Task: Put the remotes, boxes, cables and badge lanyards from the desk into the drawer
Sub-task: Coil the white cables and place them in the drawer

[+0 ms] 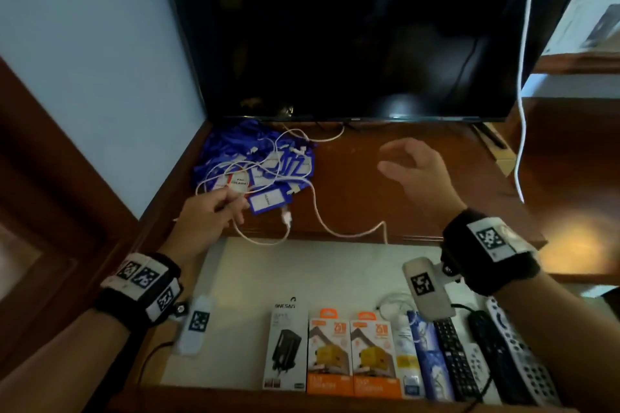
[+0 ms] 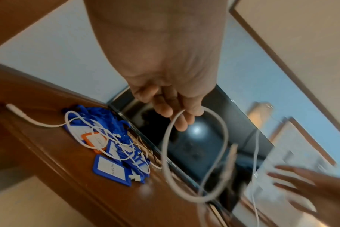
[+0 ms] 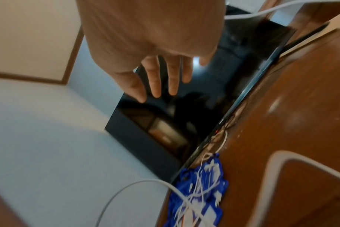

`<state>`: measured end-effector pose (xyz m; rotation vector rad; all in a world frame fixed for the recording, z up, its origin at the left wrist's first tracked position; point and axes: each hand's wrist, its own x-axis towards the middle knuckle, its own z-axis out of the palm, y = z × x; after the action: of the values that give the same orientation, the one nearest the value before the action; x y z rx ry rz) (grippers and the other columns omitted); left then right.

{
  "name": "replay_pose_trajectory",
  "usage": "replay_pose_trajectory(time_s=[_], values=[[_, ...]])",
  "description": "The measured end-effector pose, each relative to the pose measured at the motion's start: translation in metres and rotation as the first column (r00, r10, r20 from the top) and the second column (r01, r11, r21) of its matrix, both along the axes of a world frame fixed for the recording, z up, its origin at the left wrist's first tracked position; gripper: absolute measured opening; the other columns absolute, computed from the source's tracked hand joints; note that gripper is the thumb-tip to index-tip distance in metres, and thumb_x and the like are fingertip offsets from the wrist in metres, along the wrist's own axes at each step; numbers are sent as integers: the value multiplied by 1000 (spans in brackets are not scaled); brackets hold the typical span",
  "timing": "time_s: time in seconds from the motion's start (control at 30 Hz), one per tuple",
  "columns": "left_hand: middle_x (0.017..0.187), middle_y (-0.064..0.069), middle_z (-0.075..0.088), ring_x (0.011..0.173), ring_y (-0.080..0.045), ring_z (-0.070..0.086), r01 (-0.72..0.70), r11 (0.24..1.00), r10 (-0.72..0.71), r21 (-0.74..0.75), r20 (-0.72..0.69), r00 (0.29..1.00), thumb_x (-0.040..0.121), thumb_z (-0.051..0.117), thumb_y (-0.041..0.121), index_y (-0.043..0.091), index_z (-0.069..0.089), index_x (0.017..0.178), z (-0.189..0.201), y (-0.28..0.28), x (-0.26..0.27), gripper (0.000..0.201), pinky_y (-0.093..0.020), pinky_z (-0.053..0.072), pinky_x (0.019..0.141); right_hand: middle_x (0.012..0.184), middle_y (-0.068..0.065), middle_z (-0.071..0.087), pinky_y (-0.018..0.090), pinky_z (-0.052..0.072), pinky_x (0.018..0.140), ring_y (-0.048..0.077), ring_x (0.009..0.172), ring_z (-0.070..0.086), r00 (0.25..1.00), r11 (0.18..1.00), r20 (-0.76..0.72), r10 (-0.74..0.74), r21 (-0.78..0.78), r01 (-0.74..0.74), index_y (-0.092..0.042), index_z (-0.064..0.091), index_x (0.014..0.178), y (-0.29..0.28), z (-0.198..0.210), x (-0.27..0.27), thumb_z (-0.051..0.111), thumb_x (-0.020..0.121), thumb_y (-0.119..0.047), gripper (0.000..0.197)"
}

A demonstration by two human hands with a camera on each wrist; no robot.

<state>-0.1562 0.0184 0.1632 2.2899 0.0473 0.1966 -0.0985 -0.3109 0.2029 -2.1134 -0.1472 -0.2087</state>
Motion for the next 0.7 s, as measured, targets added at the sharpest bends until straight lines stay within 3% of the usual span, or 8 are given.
replay_pose_trajectory(time_s=[0.1,0.2,0.27,0.33,0.4,0.5,0.6,0.7], values=[[67,3,67,66,-7,62,181,979,-179,94,-24,984,91,61,27,24,68,80,22,-8,-10,13,-12,46,60,128,-8,51,32,38,100,10,121,45,957,955,-48,287,-60,-290,-34,52,120,40,-6,-25,69,83,-31,41],[75,4,69,69,-7,63,362,898,-373,251,-3,928,90,60,36,28,67,85,48,-14,-4,12,-12,45,60,136,-4,47,32,39,102,12,123,44,882,894,-157,445,23,-447,-26,48,131,81,-14,-38,75,80,-25,57],[80,7,69,71,-5,62,421,780,-493,462,41,869,89,53,50,28,69,90,61,-15,8,27,-18,44,62,127,2,55,38,47,97,16,114,54,860,883,-202,469,114,-455,-19,54,124,100,-21,-38,76,79,-20,50],[81,9,68,74,-9,60,379,635,-592,673,108,799,87,43,55,26,70,89,71,-14,22,39,-26,46,62,105,8,65,40,52,86,18,94,62,872,888,-196,449,203,-412,-8,61,105,110,-26,-35,75,79,-15,30],[78,8,67,73,-13,61,275,465,-707,842,165,688,89,43,47,23,70,86,77,-12,36,36,-25,45,54,83,15,63,37,48,73,21,74,58,894,896,-160,420,227,-380,-4,60,86,113,-29,-31,72,82,-15,17],[73,2,65,66,-20,62,210,228,-810,951,66,582,90,47,32,18,66,83,86,-1,56,25,-27,43,42,66,6,50,24,40,57,11,56,45,918,909,-128,376,243,-339,-6,55,75,109,-25,-26,65,89,-19,21],[76,-1,65,69,-24,63,224,102,-763,969,-69,643,88,62,20,17,63,88,98,14,77,3,-28,39,43,60,-3,45,11,33,49,2,49,36,964,947,-36,264,198,-252,-6,54,70,98,-18,-14,65,89,-19,25],[93,4,66,86,-20,61,177,123,-641,976,-58,765,95,50,28,22,63,101,115,25,96,15,-28,38,52,61,-3,47,13,33,50,4,52,38,986,952,23,163,257,-164,-7,55,71,82,-9,2,69,86,-17,22]])
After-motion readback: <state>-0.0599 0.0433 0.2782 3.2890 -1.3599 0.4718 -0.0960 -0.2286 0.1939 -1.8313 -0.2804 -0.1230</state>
